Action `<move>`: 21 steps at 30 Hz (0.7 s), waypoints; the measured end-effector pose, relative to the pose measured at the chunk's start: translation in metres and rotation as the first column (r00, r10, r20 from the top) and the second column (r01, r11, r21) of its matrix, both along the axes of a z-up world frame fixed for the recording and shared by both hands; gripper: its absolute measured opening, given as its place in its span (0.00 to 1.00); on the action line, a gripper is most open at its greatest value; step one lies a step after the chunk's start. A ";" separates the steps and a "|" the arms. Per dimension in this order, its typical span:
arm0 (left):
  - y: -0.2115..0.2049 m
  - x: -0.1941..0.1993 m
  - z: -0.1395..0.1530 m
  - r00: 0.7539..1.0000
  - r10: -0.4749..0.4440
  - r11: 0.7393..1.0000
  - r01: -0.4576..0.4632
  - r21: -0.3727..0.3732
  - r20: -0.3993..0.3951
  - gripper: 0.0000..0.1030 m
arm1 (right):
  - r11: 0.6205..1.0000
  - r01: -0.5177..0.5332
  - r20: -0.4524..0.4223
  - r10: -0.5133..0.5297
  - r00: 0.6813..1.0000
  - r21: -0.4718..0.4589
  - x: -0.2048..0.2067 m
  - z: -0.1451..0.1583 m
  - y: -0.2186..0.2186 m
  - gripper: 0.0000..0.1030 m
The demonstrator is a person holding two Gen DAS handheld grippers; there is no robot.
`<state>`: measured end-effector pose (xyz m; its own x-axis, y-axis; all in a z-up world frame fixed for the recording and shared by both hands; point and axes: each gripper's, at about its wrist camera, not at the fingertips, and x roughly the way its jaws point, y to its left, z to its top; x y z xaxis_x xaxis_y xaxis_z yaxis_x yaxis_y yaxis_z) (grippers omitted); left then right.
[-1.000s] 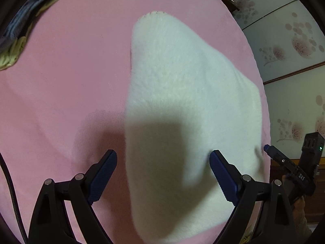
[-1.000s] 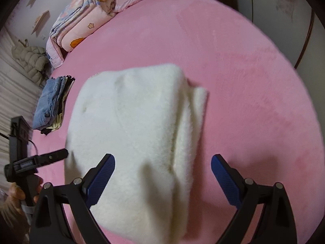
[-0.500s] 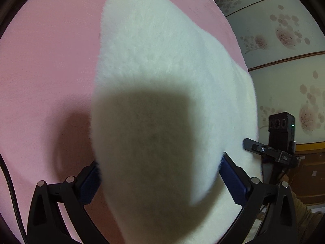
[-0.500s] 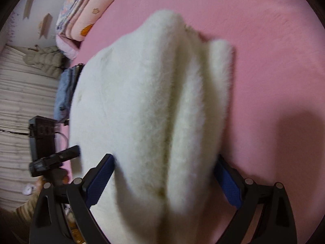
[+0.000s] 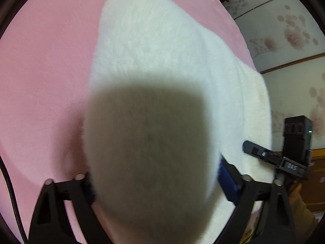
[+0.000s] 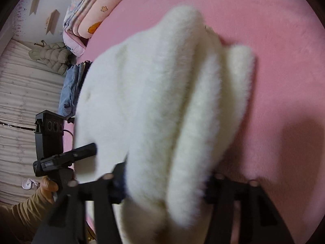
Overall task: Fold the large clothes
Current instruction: 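Grasp the folded cardigan with both grippers and lift it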
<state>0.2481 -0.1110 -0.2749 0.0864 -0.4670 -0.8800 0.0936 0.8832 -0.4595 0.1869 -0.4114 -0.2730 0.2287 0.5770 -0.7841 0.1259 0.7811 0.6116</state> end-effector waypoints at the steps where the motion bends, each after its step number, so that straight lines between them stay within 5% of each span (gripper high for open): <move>1: -0.002 -0.002 0.006 1.000 -0.001 1.000 0.001 0.021 0.016 0.76 | 1.000 0.001 0.011 -0.001 1.000 -0.021 -0.001 0.005 0.002 0.42; 5: -0.016 -0.018 0.032 0.997 -0.009 0.997 0.003 0.080 0.074 0.68 | 0.995 0.003 0.051 0.002 0.999 -0.095 -0.004 0.030 0.014 0.39; 12: 0.016 -0.044 0.076 0.998 -0.002 0.999 -0.002 0.046 0.068 0.68 | 0.988 -0.032 0.082 0.044 0.996 -0.150 -0.022 0.084 0.044 0.38; 21: 0.134 -0.054 0.140 0.996 0.002 1.000 -0.005 0.031 0.091 0.68 | 0.987 -0.058 0.121 0.076 0.990 -0.147 -0.020 0.144 0.161 0.38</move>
